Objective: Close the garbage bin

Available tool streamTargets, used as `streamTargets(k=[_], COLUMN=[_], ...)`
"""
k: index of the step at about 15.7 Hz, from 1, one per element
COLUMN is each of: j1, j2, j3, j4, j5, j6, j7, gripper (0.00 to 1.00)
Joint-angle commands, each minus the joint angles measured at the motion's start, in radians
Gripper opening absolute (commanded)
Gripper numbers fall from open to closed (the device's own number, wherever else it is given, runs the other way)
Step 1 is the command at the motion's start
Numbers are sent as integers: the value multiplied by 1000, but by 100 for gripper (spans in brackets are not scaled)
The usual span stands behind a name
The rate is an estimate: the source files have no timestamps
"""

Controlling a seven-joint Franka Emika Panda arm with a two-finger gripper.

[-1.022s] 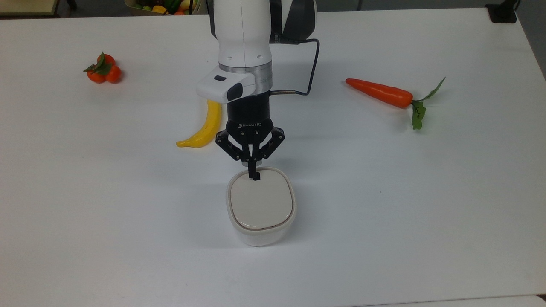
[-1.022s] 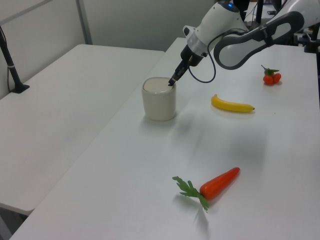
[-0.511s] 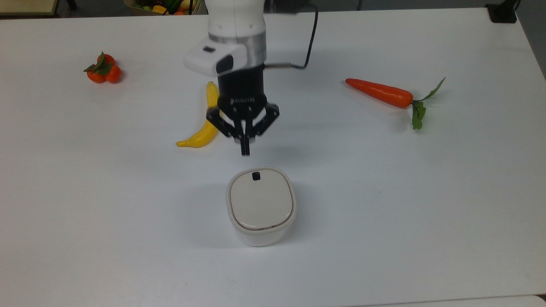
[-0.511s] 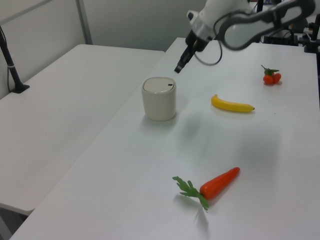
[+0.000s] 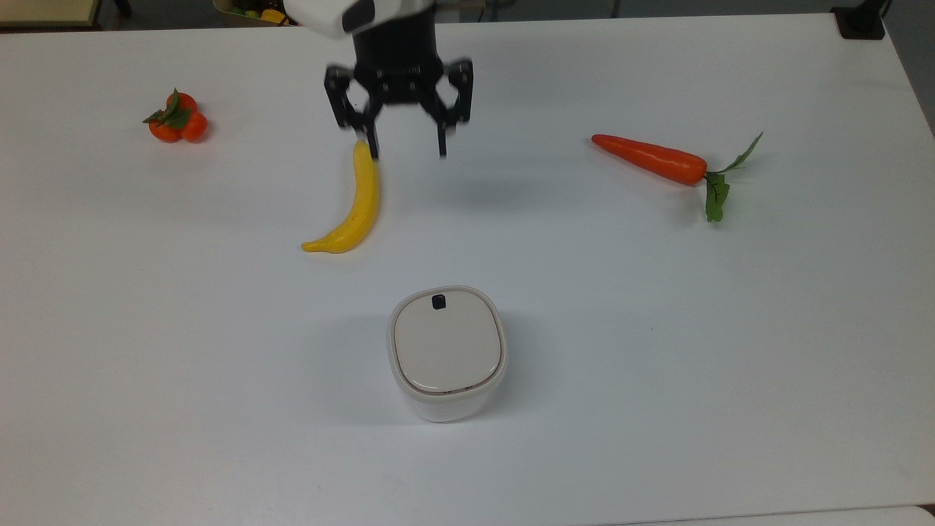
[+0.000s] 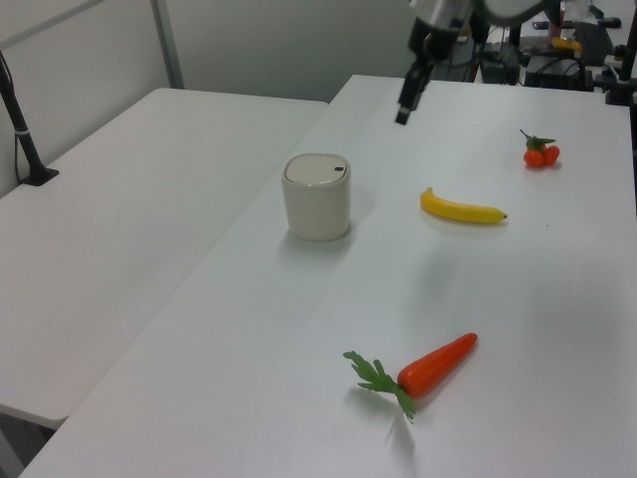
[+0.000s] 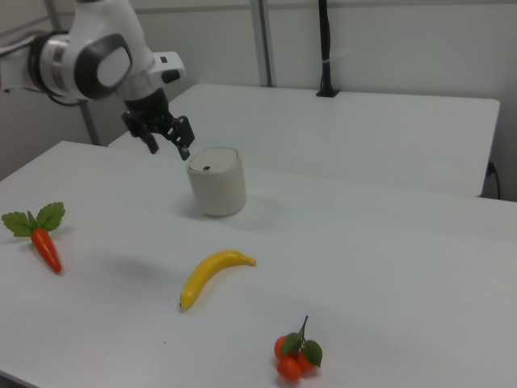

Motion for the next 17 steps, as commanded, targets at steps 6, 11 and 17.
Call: streamTargets(k=[6,11,17], j1=[27,42,39], j2=[-214,-210,-196], j3=[-55,-76,-76], j4=[-29,-29,-27], j5=[14,11,13], j6=[-396,-389,-329], j7=[10,-5,-11], gripper=[100,100,100])
